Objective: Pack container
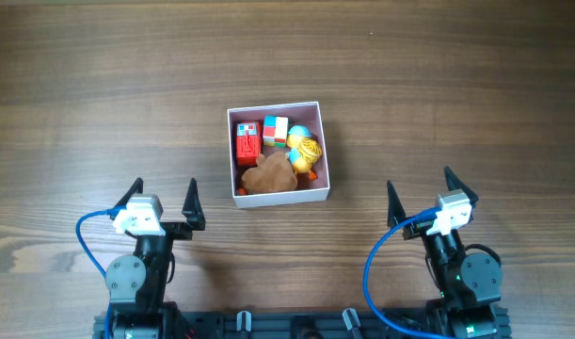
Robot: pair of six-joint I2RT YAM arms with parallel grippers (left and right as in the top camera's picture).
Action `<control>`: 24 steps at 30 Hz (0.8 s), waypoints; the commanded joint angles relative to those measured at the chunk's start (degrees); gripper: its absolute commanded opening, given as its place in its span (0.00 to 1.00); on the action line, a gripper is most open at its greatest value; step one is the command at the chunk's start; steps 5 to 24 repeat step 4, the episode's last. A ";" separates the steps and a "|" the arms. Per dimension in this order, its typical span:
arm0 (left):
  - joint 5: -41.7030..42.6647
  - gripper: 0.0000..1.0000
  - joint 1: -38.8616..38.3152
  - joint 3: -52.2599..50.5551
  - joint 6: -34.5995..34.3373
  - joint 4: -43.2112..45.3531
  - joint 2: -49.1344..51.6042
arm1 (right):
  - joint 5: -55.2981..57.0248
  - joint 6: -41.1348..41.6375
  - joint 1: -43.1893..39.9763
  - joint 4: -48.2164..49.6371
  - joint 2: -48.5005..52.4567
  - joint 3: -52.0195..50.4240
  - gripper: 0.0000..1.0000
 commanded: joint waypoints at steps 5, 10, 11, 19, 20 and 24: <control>0.72 1.00 0.37 -0.39 0.87 -0.07 -0.48 | 0.11 -0.28 -0.31 0.24 -0.22 -0.04 1.00; 0.72 1.00 0.37 -0.39 0.87 -0.07 -0.48 | 0.11 -0.28 -0.31 0.24 -0.22 -0.04 1.00; 0.72 1.00 0.37 -0.39 0.87 -0.07 -0.48 | 0.11 -0.28 -0.31 0.24 -0.22 -0.04 1.00; 0.72 1.00 0.37 -0.39 0.87 -0.07 -0.48 | 0.11 -0.28 -0.31 0.24 -0.22 -0.04 1.00; 0.72 1.00 0.37 -0.39 0.87 -0.07 -0.48 | 0.11 -0.28 -0.31 0.24 -0.22 -0.04 1.00; 0.72 1.00 0.37 -0.39 0.87 -0.07 -0.48 | 0.11 -0.28 -0.31 0.24 -0.22 -0.04 1.00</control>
